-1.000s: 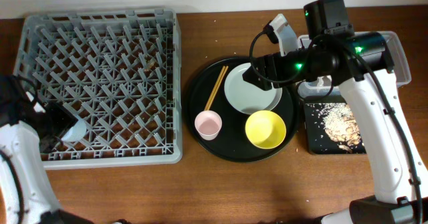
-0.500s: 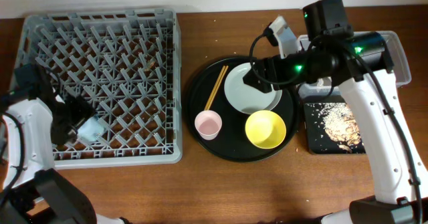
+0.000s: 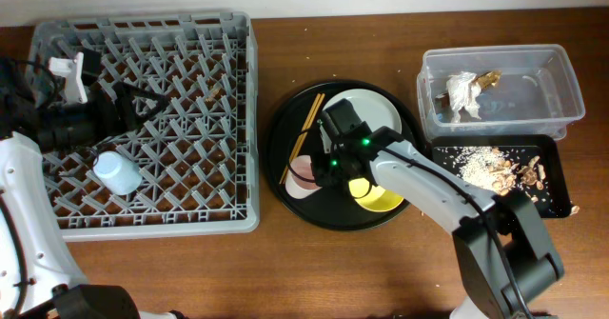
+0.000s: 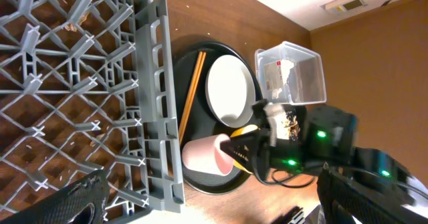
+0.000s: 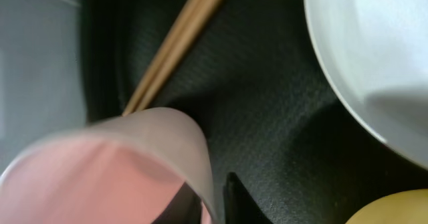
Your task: Sort waste into correct bins and load items into the dishwasher rack
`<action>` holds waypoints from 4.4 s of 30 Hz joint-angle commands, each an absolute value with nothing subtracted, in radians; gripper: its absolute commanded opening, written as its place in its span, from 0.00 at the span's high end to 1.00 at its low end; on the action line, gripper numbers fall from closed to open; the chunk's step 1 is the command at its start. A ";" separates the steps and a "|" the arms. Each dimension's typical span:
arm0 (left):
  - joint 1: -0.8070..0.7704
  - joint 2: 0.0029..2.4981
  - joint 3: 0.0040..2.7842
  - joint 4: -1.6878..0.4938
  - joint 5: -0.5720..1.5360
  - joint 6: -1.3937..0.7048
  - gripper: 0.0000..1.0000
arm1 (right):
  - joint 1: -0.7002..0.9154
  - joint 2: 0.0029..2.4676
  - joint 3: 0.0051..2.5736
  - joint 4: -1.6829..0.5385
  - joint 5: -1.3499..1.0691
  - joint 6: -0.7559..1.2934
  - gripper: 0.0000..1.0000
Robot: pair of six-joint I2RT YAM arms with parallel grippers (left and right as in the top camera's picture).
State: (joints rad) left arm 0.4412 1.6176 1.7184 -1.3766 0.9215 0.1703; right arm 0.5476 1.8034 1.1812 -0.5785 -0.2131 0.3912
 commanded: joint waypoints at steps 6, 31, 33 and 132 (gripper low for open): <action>0.340 1.600 1.731 -1.356 1.384 0.227 0.01 | 0.347 1.493 1.629 -0.817 -0.924 0.081 0.96; 0.114 1.593 1.702 -1.416 0.034 -0.234 0.42 | 0.361 1.577 1.634 -1.142 -0.279 0.320 0.03; 0.115 1.593 1.564 -1.362 -0.031 -0.262 0.42 | 0.361 1.577 1.633 -1.177 -0.267 0.319 0.02; -0.487 1.768 1.598 -1.143 0.165 -0.201 0.10 | 0.119 0.006 0.006 -0.072 0.082 -0.022 0.02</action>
State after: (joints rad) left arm -0.3862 1.6878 1.5993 -1.2064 0.2352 -0.1856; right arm 0.1211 0.0109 0.0151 -0.0719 0.0849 -0.0265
